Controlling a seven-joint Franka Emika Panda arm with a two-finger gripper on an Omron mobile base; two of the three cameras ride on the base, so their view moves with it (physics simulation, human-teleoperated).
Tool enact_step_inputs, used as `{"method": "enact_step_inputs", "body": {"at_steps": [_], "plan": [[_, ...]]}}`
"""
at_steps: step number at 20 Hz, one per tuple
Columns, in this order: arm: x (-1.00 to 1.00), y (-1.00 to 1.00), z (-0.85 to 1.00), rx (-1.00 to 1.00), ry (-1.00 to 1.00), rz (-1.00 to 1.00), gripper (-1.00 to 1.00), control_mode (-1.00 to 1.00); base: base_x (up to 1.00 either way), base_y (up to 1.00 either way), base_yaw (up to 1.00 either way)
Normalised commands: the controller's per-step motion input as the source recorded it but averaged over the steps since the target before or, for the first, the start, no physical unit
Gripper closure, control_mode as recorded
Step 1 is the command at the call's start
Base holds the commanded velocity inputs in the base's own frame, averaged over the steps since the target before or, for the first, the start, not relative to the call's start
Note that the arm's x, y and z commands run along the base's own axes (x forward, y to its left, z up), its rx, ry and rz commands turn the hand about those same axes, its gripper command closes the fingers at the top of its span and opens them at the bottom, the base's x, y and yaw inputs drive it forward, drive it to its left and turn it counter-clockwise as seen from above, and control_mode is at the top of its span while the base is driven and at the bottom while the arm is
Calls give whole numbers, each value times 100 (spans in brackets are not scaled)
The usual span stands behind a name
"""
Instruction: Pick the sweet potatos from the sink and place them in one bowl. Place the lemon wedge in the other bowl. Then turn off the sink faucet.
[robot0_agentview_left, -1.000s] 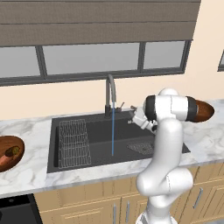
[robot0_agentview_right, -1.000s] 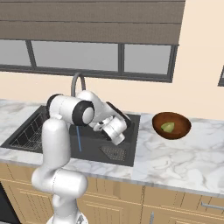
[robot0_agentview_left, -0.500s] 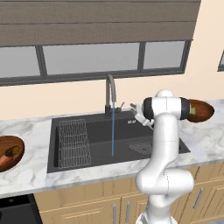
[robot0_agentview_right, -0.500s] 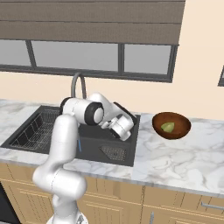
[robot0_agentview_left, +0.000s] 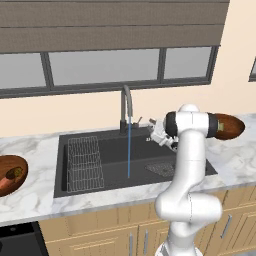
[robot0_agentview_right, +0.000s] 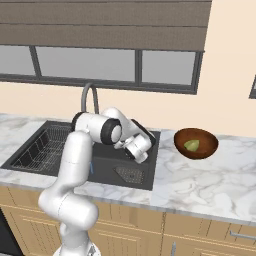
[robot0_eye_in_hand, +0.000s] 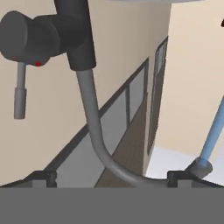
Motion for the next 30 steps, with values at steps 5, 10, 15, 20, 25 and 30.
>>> {"method": "enact_step_inputs", "body": {"at_steps": [5, 10, 15, 20, 25, 30], "plan": [[52, 19, -1, -10, 2, -8, -100, -100, 0, 0, 0], [63, -4, -23, -1, 8, 0, -100, -100, 0, 0, 0], [38, -4, -35, 0, 8, 0, -100, -100, 0, 0, 0], [12, 21, -5, 0, 2, 0, -100, -100, 0, 0, 0], [7, 18, 0, 0, 1, 0, -100, -100, 0, 0, 0], [15, 6, 0, 0, 1, 0, -100, -100, 0, 0, 0]]}}
